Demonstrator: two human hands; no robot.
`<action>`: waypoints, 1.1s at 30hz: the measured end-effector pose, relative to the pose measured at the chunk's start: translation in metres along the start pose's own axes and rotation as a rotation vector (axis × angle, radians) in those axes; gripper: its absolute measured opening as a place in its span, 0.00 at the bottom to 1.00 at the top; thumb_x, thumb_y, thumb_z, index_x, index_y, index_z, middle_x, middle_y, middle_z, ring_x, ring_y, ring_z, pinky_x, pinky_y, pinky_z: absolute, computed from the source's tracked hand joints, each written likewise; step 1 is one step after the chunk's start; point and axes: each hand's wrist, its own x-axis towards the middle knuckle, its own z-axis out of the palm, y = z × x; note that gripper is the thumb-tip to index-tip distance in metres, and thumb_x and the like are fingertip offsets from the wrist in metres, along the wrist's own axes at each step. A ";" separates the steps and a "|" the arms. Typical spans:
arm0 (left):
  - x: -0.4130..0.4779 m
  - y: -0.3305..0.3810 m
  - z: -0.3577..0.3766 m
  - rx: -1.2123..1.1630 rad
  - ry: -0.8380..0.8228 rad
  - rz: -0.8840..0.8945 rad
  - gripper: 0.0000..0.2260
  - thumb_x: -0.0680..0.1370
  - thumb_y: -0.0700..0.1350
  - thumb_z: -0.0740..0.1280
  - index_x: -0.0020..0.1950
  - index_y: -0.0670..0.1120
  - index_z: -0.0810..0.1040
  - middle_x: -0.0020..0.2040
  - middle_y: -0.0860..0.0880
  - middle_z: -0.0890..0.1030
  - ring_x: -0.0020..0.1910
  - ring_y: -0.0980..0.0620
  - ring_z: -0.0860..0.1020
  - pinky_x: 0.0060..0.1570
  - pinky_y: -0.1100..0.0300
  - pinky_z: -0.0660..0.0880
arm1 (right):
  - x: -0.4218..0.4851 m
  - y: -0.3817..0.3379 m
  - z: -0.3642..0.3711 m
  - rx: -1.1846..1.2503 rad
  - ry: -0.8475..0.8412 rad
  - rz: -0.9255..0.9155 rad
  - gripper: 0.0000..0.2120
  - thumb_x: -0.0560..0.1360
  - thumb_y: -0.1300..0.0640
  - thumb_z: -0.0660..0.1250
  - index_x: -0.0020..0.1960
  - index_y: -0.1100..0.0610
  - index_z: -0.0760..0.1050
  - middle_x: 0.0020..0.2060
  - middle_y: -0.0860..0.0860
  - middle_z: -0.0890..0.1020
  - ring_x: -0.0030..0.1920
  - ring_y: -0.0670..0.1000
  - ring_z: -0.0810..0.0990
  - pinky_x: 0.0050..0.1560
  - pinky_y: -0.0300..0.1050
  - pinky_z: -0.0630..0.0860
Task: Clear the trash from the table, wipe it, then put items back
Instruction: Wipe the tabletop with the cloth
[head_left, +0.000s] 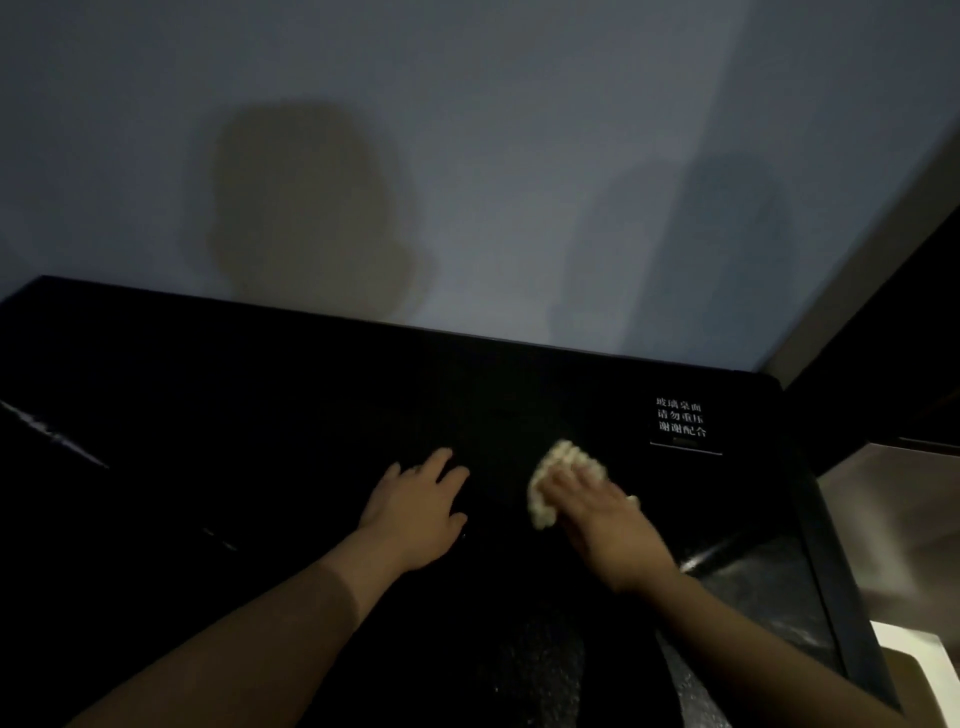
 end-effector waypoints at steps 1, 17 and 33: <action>0.004 0.000 -0.004 0.000 -0.012 -0.017 0.30 0.80 0.58 0.56 0.78 0.53 0.48 0.79 0.48 0.45 0.76 0.47 0.54 0.75 0.47 0.51 | 0.003 0.010 -0.005 0.000 0.045 0.133 0.27 0.77 0.49 0.44 0.75 0.49 0.58 0.77 0.52 0.55 0.77 0.56 0.52 0.74 0.49 0.51; 0.056 -0.002 -0.022 -0.146 -0.123 -0.138 0.29 0.81 0.58 0.53 0.77 0.57 0.43 0.78 0.48 0.39 0.76 0.41 0.39 0.75 0.42 0.46 | 0.048 0.014 -0.025 0.040 0.201 0.517 0.21 0.81 0.53 0.53 0.72 0.57 0.62 0.76 0.55 0.58 0.75 0.59 0.54 0.74 0.50 0.52; 0.079 -0.020 -0.023 -0.191 -0.119 -0.071 0.27 0.79 0.64 0.49 0.76 0.64 0.42 0.78 0.54 0.37 0.76 0.45 0.35 0.71 0.36 0.40 | 0.077 -0.024 -0.011 -0.007 0.180 0.181 0.30 0.73 0.52 0.39 0.73 0.51 0.61 0.76 0.51 0.56 0.75 0.57 0.56 0.73 0.50 0.52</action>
